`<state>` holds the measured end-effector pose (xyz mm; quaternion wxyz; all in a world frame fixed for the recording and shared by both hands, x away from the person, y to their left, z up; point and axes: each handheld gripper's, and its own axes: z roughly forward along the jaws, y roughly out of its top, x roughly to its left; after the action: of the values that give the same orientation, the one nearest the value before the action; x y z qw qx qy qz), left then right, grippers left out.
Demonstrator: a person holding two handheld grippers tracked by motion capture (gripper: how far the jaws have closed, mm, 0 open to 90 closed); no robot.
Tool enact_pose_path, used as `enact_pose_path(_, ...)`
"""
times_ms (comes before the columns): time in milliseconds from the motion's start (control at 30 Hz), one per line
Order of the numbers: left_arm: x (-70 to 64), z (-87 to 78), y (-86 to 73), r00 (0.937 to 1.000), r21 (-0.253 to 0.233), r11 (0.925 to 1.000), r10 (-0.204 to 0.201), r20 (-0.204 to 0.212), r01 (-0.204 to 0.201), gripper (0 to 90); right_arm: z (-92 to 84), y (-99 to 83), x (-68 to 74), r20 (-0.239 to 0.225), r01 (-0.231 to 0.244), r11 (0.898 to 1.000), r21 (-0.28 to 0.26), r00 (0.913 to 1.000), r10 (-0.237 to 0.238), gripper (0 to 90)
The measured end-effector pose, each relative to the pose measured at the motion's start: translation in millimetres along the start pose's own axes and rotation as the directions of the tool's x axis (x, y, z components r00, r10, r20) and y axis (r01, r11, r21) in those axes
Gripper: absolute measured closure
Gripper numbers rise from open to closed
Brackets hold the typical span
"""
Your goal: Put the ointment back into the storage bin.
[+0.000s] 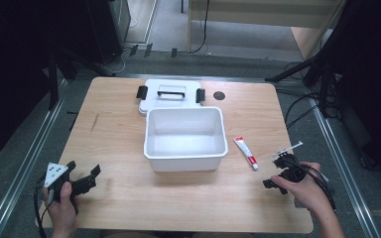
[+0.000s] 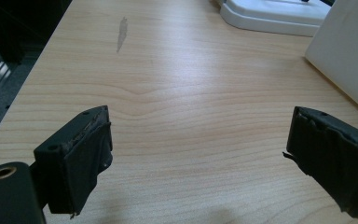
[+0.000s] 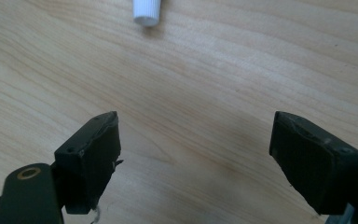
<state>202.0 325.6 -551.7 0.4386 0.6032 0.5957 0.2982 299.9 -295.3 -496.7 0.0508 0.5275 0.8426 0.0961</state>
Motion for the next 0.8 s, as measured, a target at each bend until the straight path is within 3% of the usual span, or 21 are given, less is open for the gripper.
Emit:
enact_pose_path(33, 0.1, 0.1, 0.1, 1.0000, 0.003, 1.0000, 0.002, 0.001, -0.002, 7.6, 2.1, 7.2, 0.5, 0.013, 0.002, 0.998, 0.059, 0.9999, -0.003, 17.2)
enact_pose_path(100, 0.2, 0.3, 0.2, 1.0000, 0.002, 1.0000, 0.001, 0.002, -0.001, 7.6, 3.2, 14.1, 2.2, 0.039, 0.015, 0.994, 0.104, 0.9990, -0.019, 17.9)
enact_pose_path(267, 0.7, 0.6, 0.3, 1.0000, -0.002, 1.0000, -0.007, 0.006, 0.007, 7.6, 3.2, 29.6, 5.4, 0.050, 0.035, 0.986, 0.161, 0.9978, -0.043, 20.8)
enact_pose_path(467, 1.0, 0.9, 0.4, 0.9999, 0.003, 1.0000, -0.007, 0.007, 0.007, 7.6, 0.6, 47.4, 5.1, 0.030, 0.009, 0.986, 0.164, 0.9994, -0.015, 29.7)
enact_pose_path(600, 1.3, 0.9, 0.6, 0.9999, 0.006, 1.0000, -0.007, 0.008, 0.006, 7.6, 0.6, 57.3, 8.6, -0.007, 0.004, 0.989, 0.145, 1.0000, -0.003, 36.4)
enact_pose_path(800, 1.2, 1.0, 0.6, 0.9999, 0.008, 0.9999, -0.007, 0.008, 0.007, 7.6, 2.3, 71.9, 16.6, -0.010, 0.022, 0.989, 0.149, 0.9997, -0.021, 41.4)
